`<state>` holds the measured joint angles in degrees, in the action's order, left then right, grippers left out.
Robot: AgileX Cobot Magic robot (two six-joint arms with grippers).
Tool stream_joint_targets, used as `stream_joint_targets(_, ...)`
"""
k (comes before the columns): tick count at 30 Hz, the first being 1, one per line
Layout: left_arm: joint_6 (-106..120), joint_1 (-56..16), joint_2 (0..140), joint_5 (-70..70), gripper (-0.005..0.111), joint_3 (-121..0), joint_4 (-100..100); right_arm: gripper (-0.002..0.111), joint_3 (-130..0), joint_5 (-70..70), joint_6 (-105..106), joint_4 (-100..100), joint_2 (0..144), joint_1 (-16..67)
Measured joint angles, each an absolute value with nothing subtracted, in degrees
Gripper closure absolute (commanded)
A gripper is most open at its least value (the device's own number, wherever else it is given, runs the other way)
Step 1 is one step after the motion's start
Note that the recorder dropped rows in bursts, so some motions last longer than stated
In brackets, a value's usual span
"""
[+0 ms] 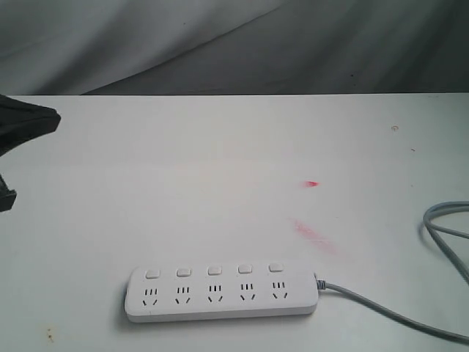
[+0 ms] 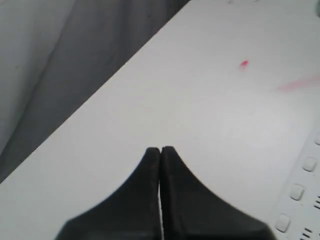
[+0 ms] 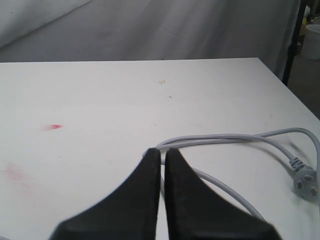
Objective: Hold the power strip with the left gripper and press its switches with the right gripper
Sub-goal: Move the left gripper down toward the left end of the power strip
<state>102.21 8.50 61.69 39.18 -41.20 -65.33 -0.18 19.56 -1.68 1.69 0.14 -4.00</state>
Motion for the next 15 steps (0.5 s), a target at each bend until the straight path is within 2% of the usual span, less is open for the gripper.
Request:
stream_joint_targets(3,110.4,16.0,65.1,52.4,0.106,-41.2,-68.1,0.105,-0.2,19.6,-1.7,1.7,0.1,-4.0)
stream_joint_targets(5,113.0,18.5,66.7,57.4,0.106,-41.2,-69.3,0.105,-0.2,19.6,-1.7,1.7,0.1,-4.0)
stream_joint_targets(10,115.0,19.3,67.8,68.8,0.106,-41.2,-64.7,0.105,-0.2,19.6,-1.7,1.7,0.1,-4.0)
stream_joint_targets(15,115.0,19.3,67.8,69.2,0.106,-41.2,-54.4,0.105,-0.2,19.6,-1.7,1.7,0.1,-4.0)
